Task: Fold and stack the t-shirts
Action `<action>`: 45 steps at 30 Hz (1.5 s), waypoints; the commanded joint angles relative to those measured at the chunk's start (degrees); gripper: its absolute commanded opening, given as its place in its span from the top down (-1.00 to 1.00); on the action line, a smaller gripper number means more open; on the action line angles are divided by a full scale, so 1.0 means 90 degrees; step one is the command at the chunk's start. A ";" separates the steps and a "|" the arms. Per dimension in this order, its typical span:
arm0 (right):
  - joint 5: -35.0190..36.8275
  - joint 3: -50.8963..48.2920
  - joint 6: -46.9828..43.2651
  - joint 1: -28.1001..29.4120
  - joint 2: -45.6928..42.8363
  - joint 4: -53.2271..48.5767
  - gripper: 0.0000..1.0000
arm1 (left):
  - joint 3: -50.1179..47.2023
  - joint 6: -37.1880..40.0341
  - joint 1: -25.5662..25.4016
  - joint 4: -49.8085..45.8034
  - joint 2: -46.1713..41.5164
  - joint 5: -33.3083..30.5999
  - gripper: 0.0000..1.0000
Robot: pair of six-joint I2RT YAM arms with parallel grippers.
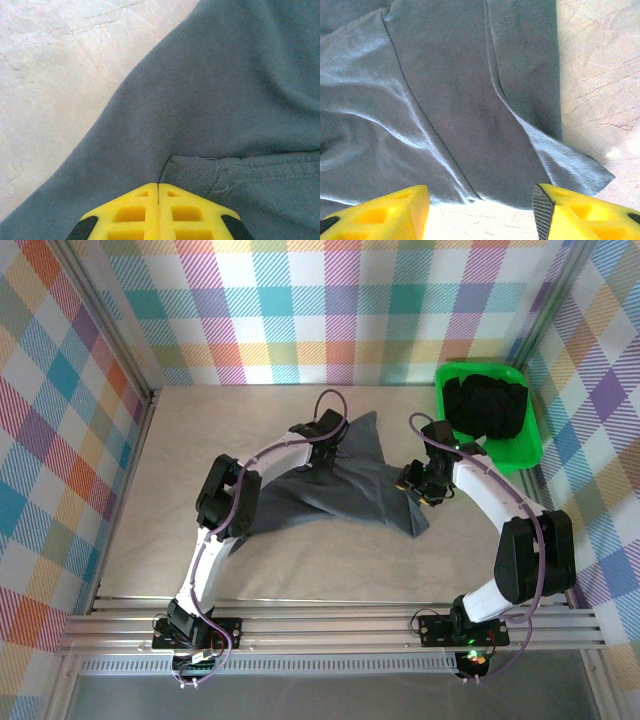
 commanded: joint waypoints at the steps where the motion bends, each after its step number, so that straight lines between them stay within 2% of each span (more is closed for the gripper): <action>1: -0.0021 0.0108 -0.0114 0.0004 0.0087 -0.0061 -0.14 | -0.0125 -0.0011 -0.0071 -0.0098 -0.0523 -0.0047 1.00; 7: -0.0054 0.0150 -0.0245 -0.0034 0.0123 0.0080 -0.14 | -0.0910 -0.0632 -0.0071 0.0169 -0.1460 0.0045 1.00; 13: -0.0266 0.0671 -0.0698 -0.0109 0.0657 0.0241 -0.14 | -0.1680 -0.0780 -0.0064 0.0234 -0.2280 0.0398 1.00; 17: -0.0715 0.1252 -0.1026 -0.0105 0.1321 0.0375 -0.15 | -0.1948 -0.0767 -0.0089 0.0005 -0.2246 0.1086 1.00; 20: -0.1106 0.1702 -0.1258 -0.0066 0.1823 0.0604 -0.14 | -0.2302 -0.1007 -0.0119 -0.0274 -0.2161 0.1119 1.00; 21: -0.1184 0.1848 -0.1351 -0.0024 0.1960 0.0681 -0.13 | -0.2426 -0.1159 -0.0119 -0.0391 -0.2165 0.1022 0.95; 22: -0.1256 0.2018 -0.1468 0.0036 0.2142 0.0788 -0.14 | -0.2581 -0.1332 -0.0120 -0.0473 -0.2208 0.0958 0.72; 24: -0.1225 0.2410 -0.1704 0.0187 0.2500 0.0894 -0.13 | -0.2951 -0.1592 -0.0127 -0.0444 -0.2436 0.0973 0.49; 26: -0.1031 0.2875 -0.1909 0.0400 0.2929 0.0946 -0.13 | -0.3372 -0.1833 -0.0147 -0.0327 -0.2785 0.0893 0.35; 28: -0.0653 0.3320 -0.2032 0.0597 0.3323 0.1003 -0.13 | -0.3561 -0.1919 -0.0149 -0.0341 -0.2978 0.0875 0.34; 35: 0.0420 0.4858 -0.2410 0.1137 0.4776 0.1145 -0.14 | -0.4071 -0.2216 -0.0130 -0.0577 -0.3167 0.0948 0.44; 40: 0.1283 0.6261 -0.2492 0.1463 0.5972 0.0168 -0.08 | -0.4532 -0.2397 0.0014 -0.0566 -0.3334 0.1023 0.57; 42: 0.1590 0.6616 -0.2357 0.1488 0.6272 -0.0223 0.01 | -0.4698 -0.2413 0.0104 -0.0554 -0.3420 0.1029 0.63; 45: 0.2031 0.6740 -0.2229 0.1479 0.6388 -0.0568 0.47 | -0.4913 -0.2468 0.0380 -0.0621 -0.3500 0.0998 0.71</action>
